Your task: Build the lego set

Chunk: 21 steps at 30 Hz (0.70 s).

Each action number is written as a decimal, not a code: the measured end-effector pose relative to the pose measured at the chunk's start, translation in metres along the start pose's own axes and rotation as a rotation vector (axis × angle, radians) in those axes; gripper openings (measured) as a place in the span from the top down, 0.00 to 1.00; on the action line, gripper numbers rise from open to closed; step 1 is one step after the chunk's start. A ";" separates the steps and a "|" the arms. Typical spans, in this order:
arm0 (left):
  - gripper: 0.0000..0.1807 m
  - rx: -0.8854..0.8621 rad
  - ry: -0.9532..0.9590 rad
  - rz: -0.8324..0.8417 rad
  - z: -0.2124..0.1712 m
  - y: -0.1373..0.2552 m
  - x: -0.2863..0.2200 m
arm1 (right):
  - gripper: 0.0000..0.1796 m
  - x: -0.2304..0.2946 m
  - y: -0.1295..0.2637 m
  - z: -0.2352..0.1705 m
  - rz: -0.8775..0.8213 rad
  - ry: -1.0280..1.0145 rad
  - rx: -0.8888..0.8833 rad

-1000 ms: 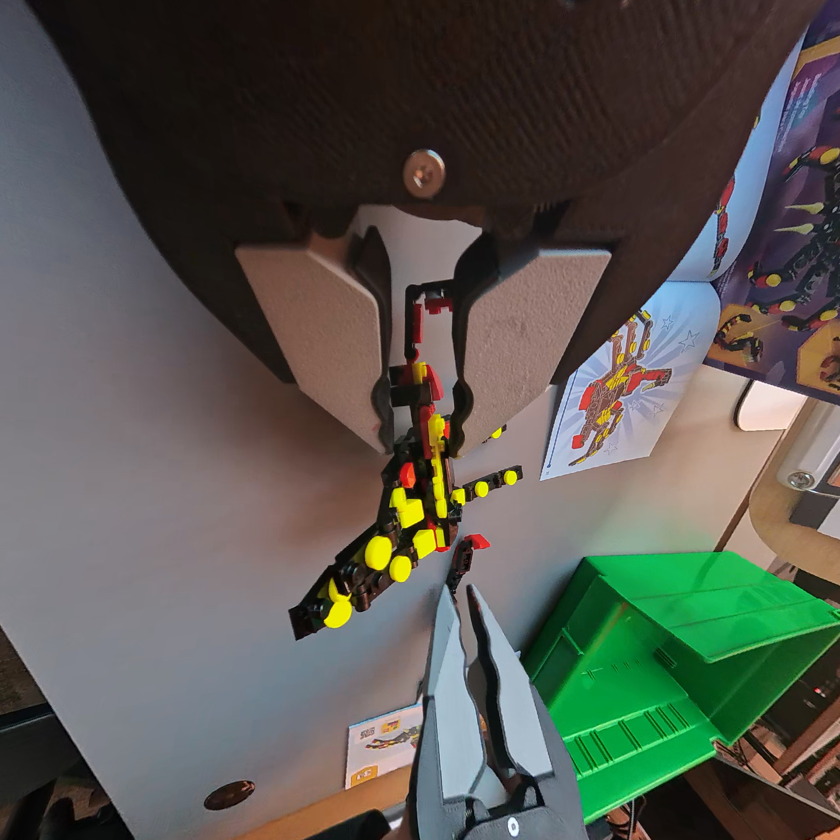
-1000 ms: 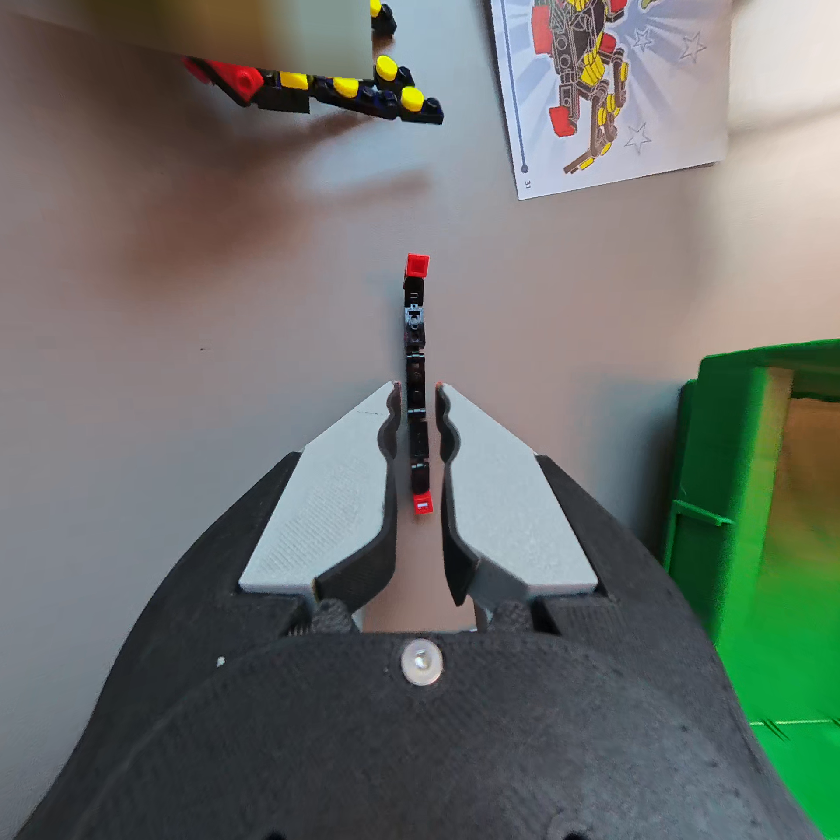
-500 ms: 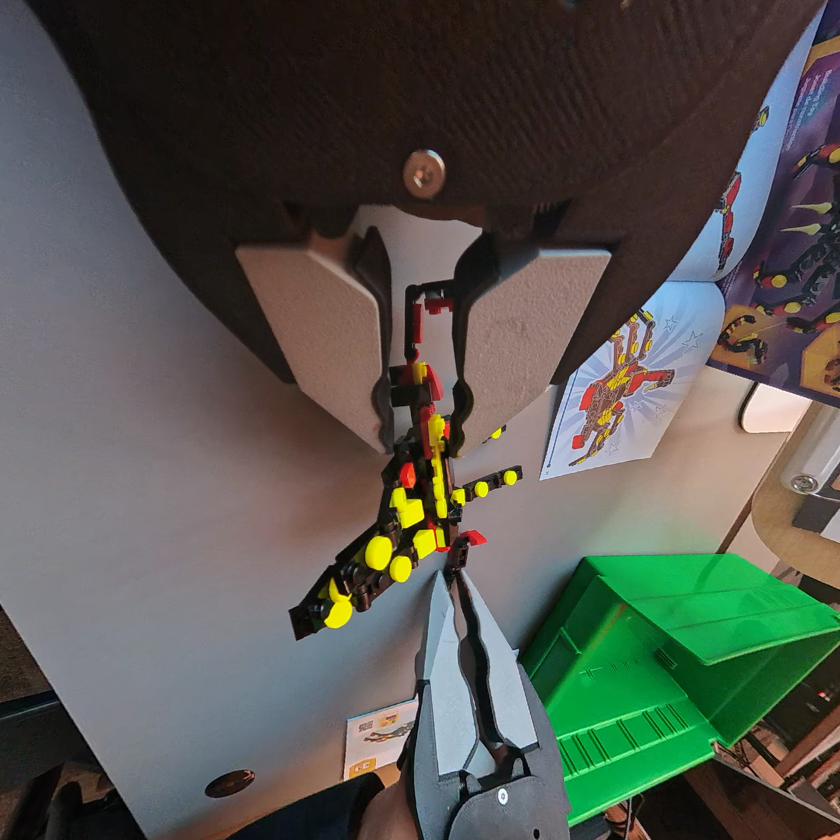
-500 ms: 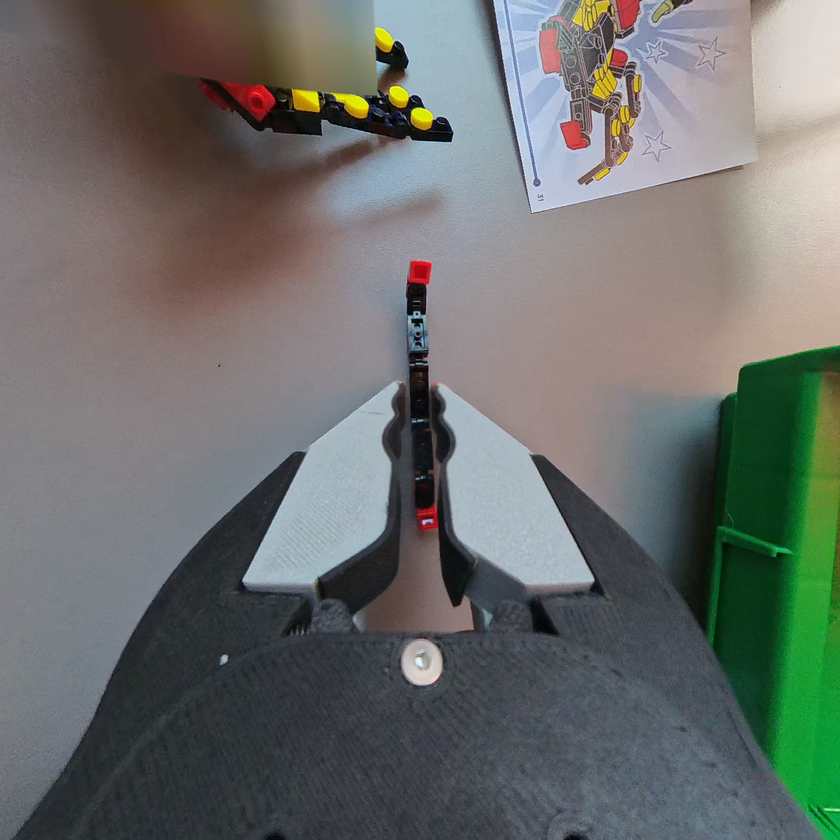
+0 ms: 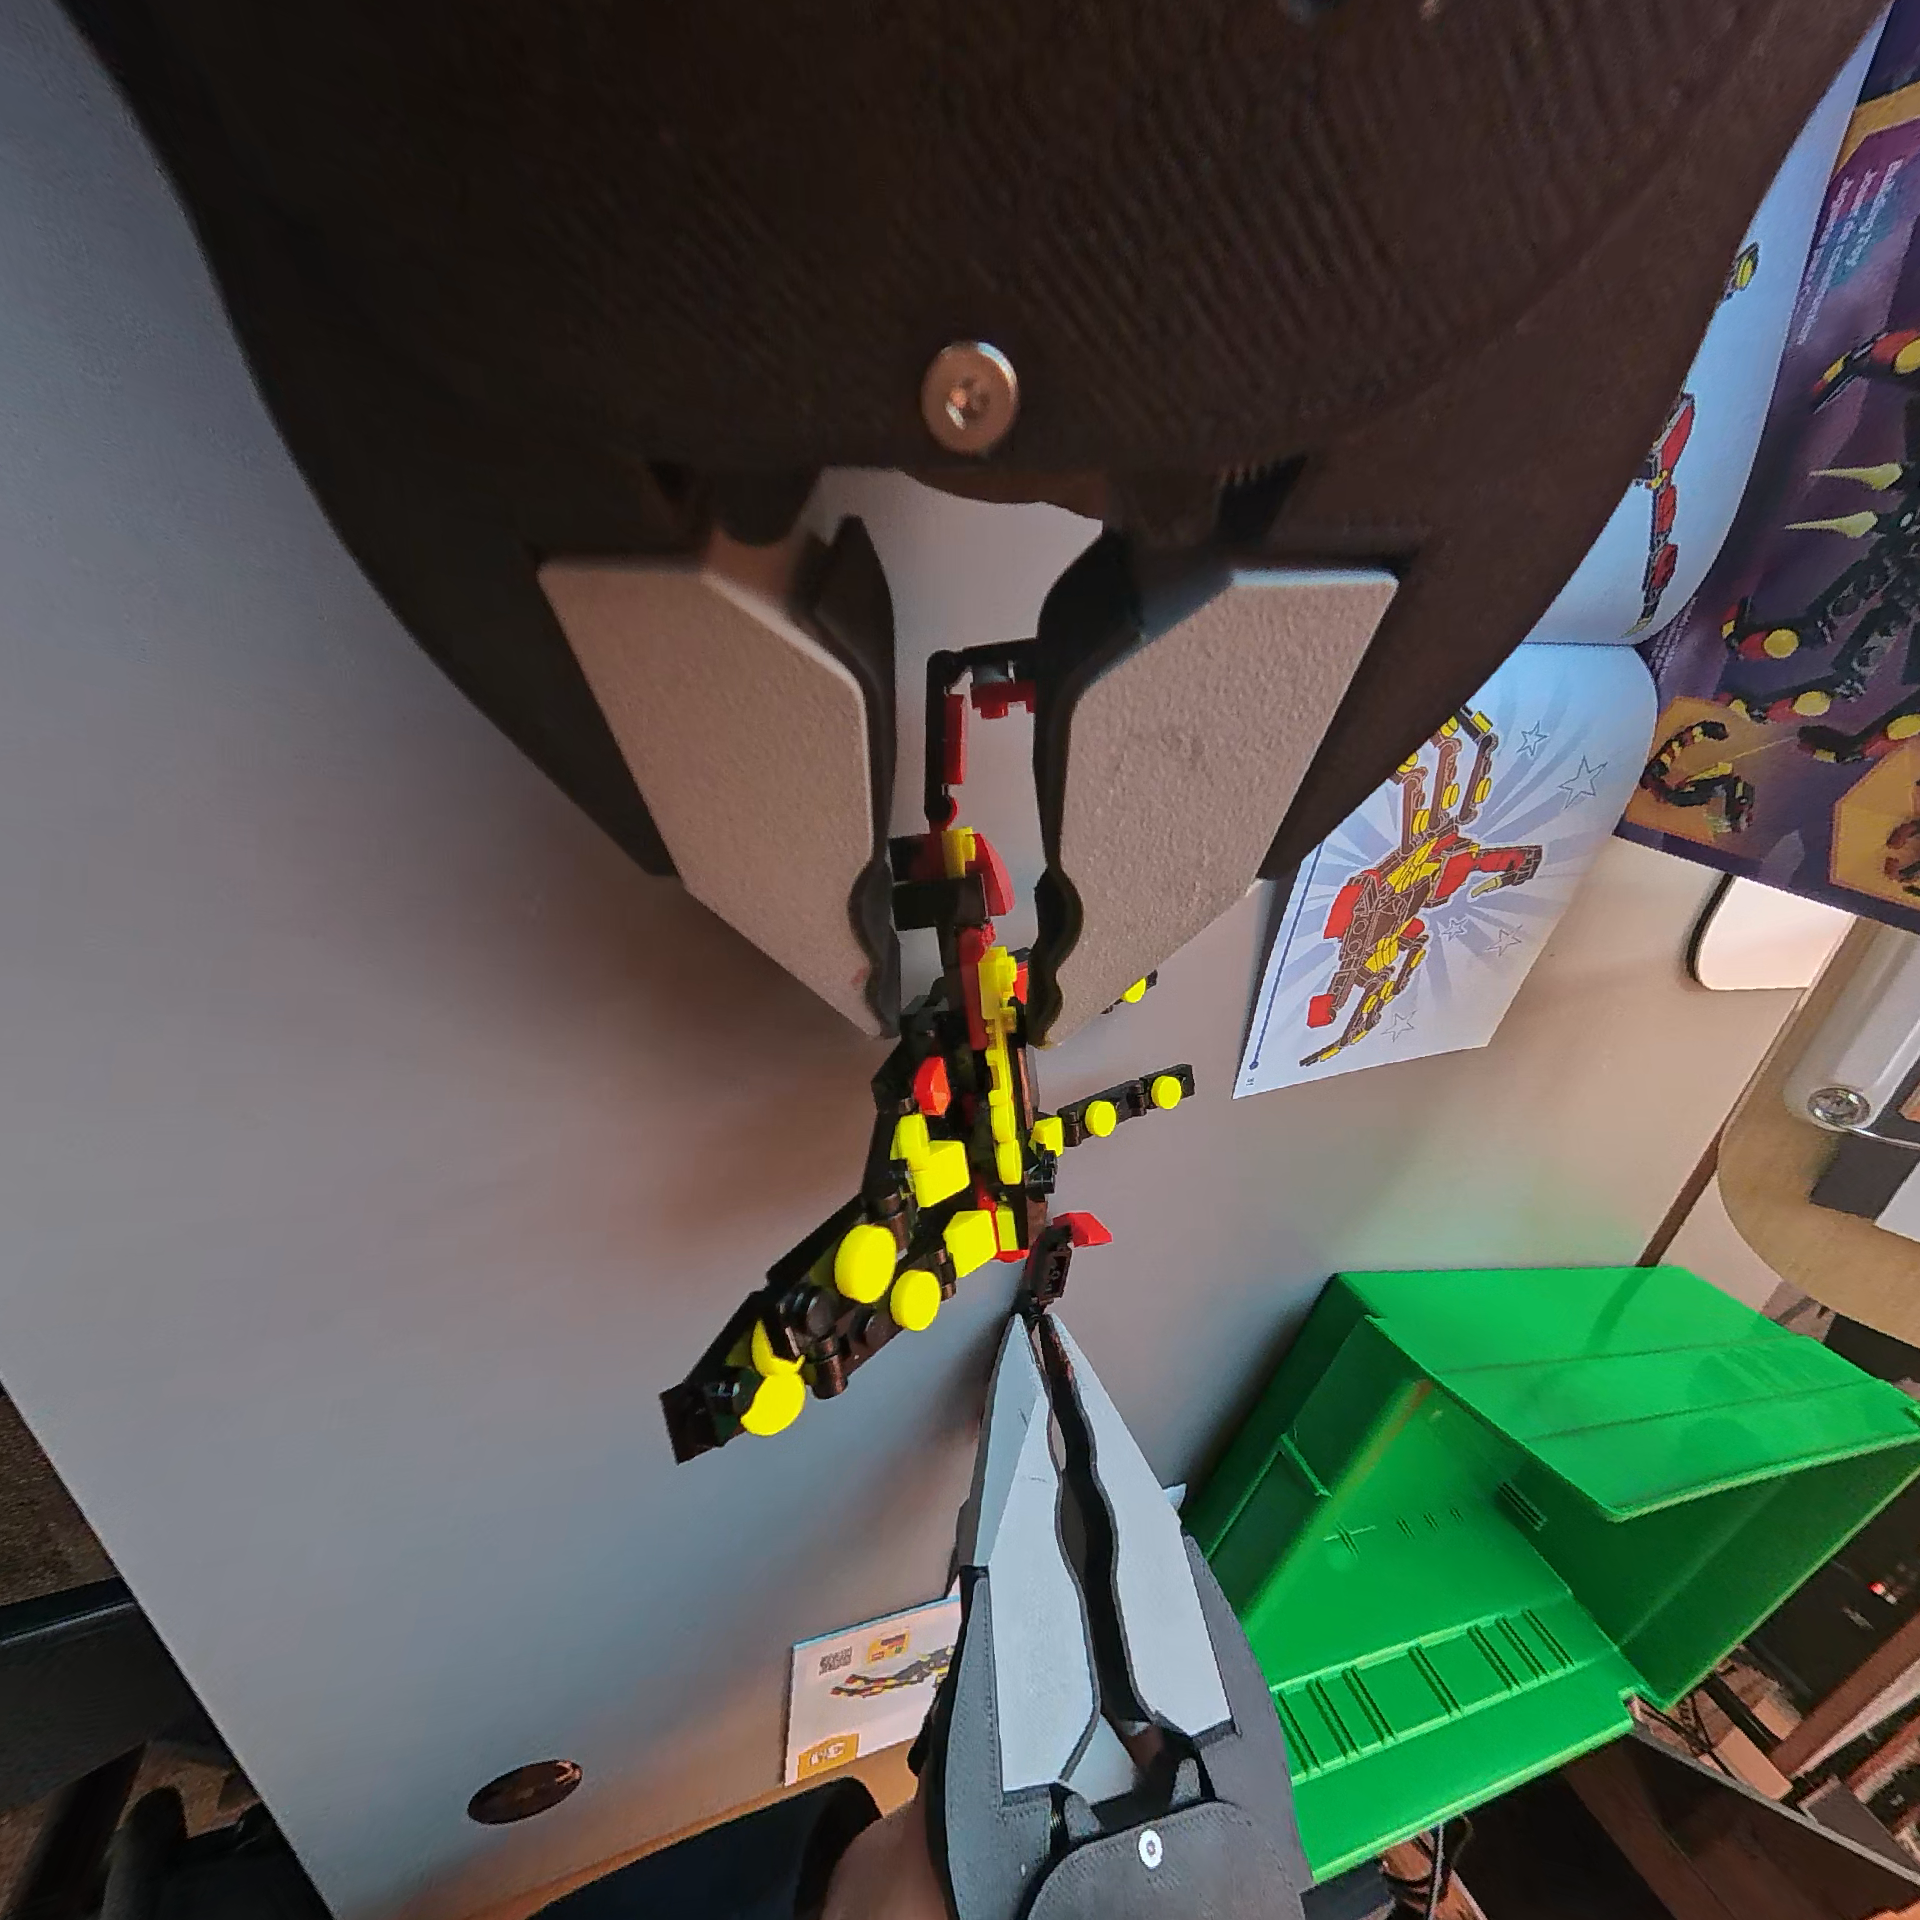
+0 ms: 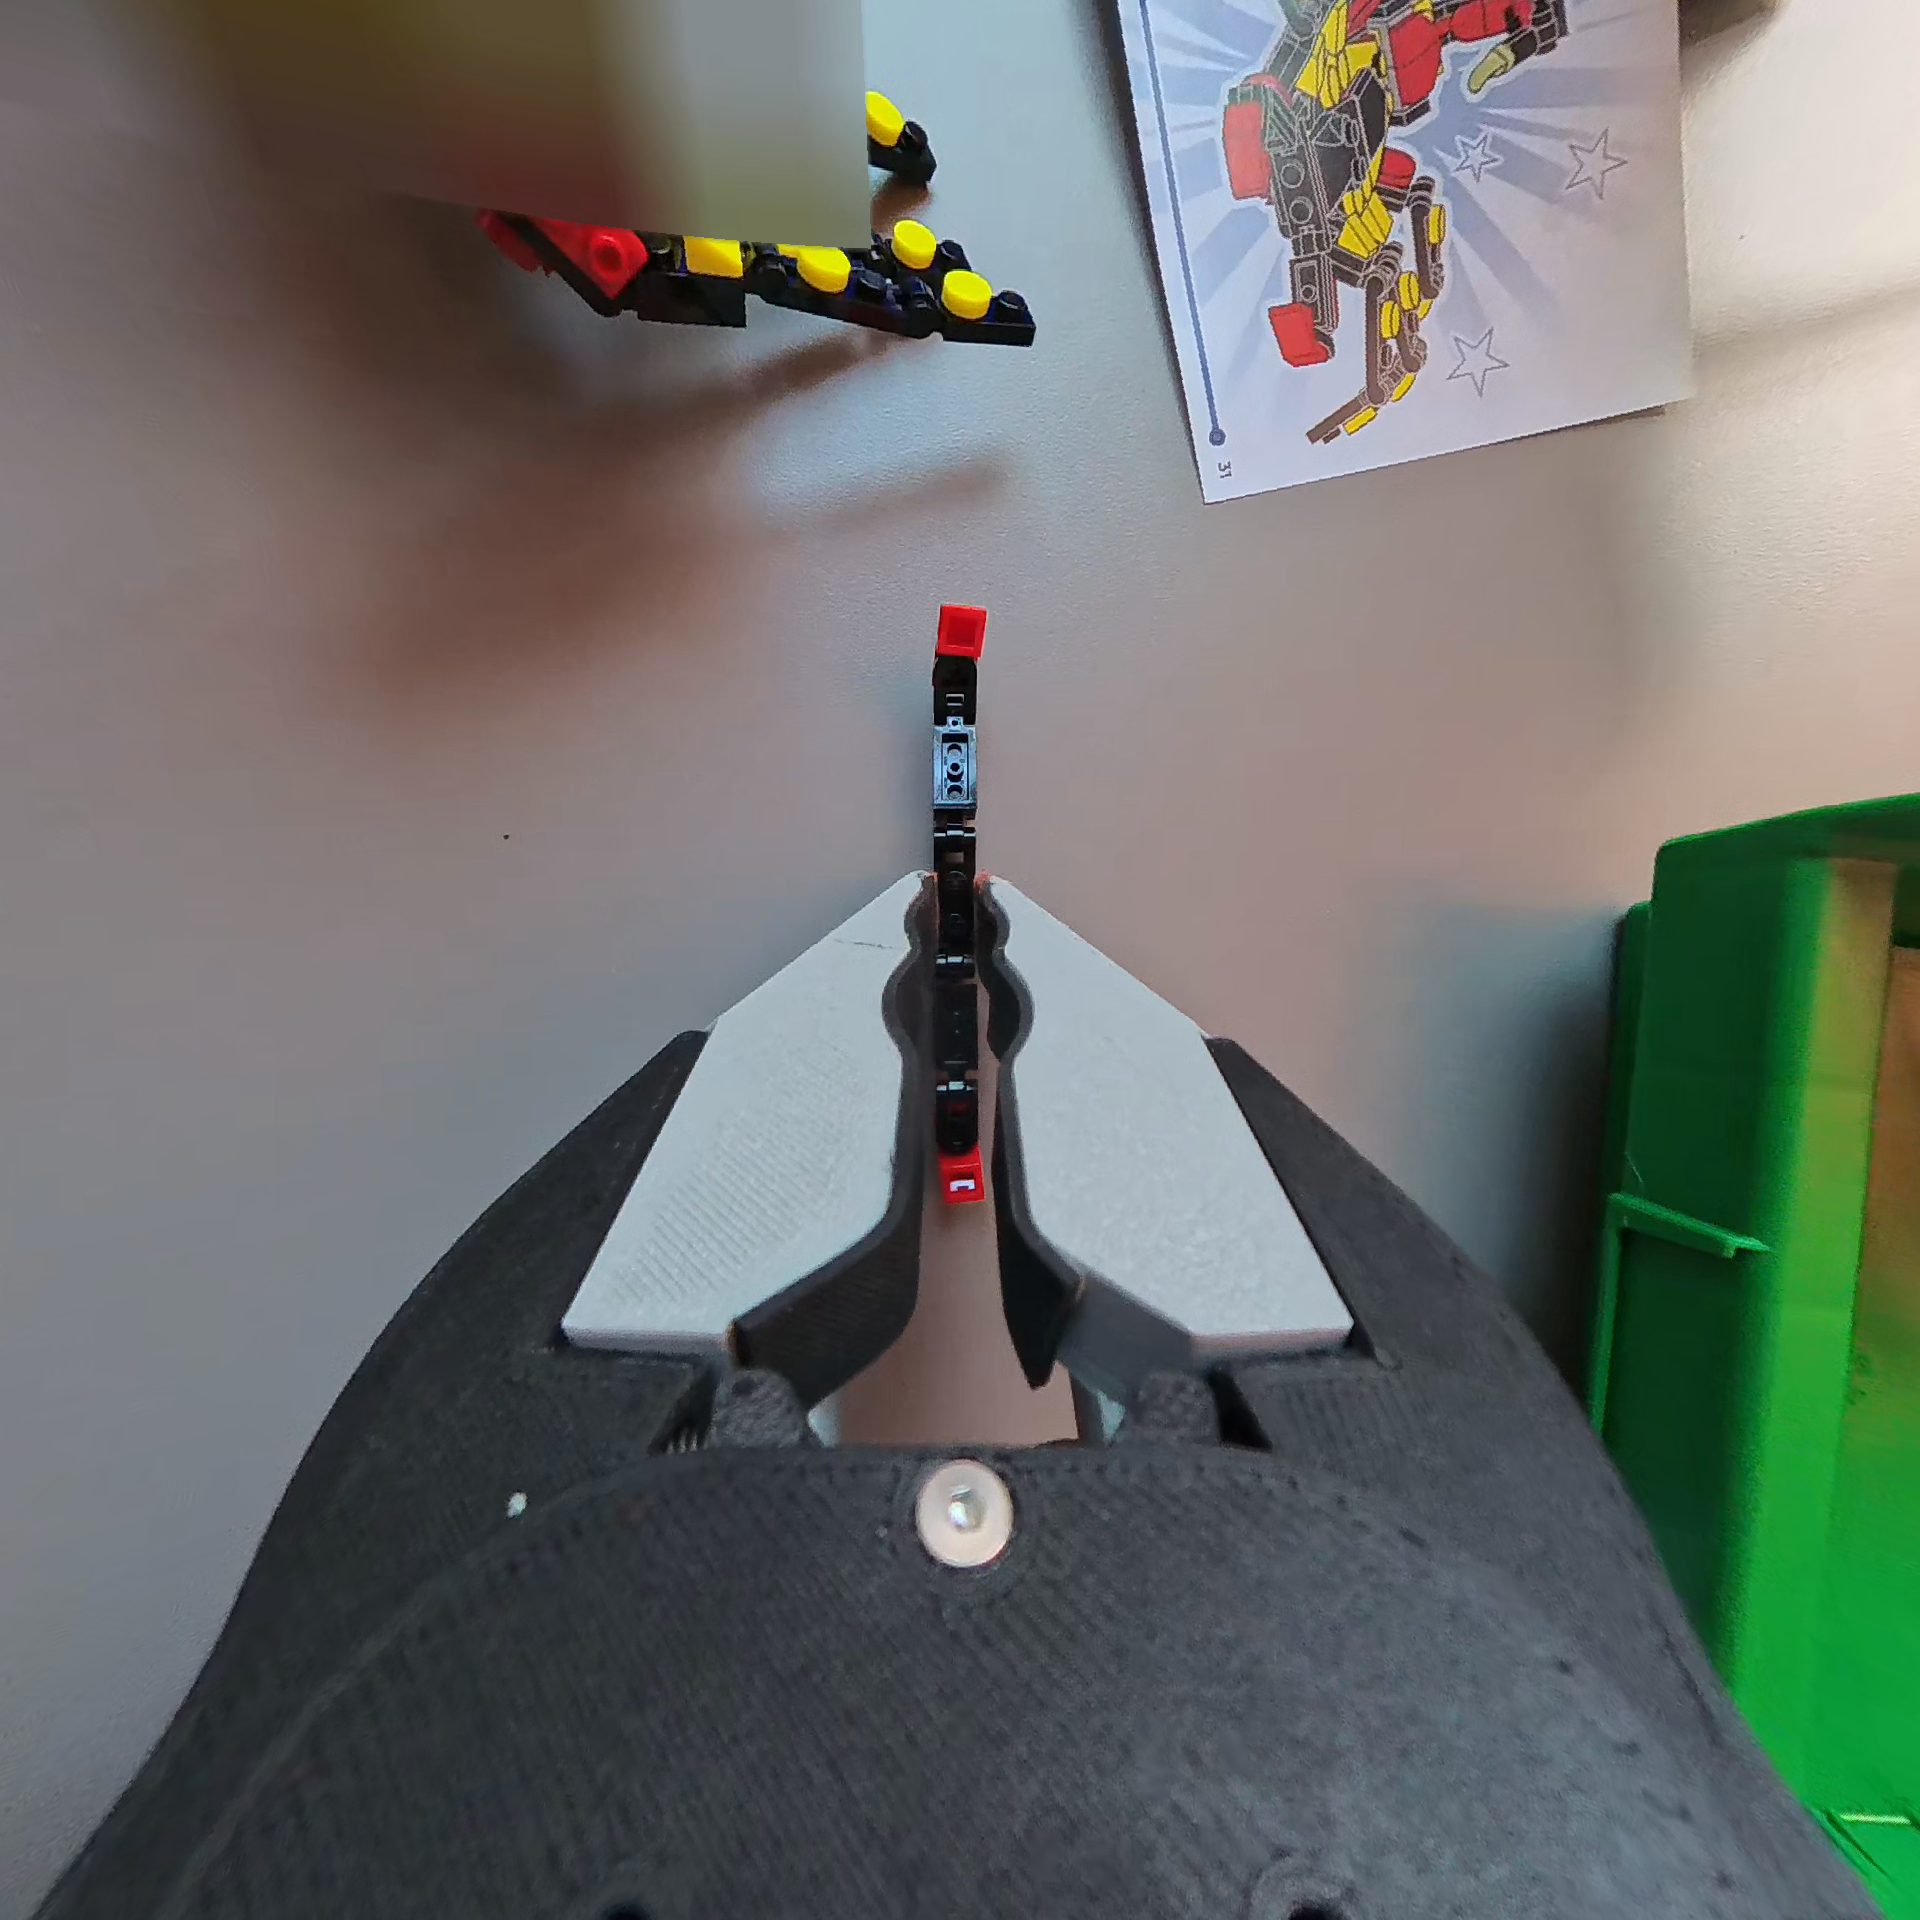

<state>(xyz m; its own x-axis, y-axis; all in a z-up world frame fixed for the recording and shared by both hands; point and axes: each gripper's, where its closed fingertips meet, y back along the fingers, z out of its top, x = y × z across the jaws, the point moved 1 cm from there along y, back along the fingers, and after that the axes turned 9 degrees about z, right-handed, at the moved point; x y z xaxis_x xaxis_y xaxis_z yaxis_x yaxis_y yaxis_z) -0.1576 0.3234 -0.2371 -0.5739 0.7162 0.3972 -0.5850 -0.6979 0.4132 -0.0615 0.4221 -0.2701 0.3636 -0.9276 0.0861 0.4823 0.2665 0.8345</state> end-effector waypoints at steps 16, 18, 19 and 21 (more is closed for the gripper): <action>0.89 0.002 -0.001 0.001 0.000 -0.001 0.000 | 0.98 0.000 -0.001 0.000 -0.008 0.021 0.016; 0.89 0.003 -0.002 0.000 0.000 -0.001 0.000 | 0.98 0.000 -0.001 0.000 -0.018 0.031 0.022; 0.89 0.003 -0.001 0.000 0.000 -0.001 0.000 | 0.98 0.000 0.000 -0.001 -0.026 0.034 0.030; 0.89 0.002 -0.001 0.001 0.000 -0.001 0.000 | 0.97 0.000 0.000 0.000 -0.037 0.039 0.042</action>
<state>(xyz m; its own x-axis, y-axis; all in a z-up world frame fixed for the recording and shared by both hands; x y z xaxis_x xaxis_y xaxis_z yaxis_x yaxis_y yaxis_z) -0.1574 0.3239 -0.2374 -0.5739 0.7158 0.3979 -0.5832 -0.6983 0.4150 -0.0611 0.4222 -0.2702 0.3778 -0.9253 0.0341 0.4621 0.2204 0.8590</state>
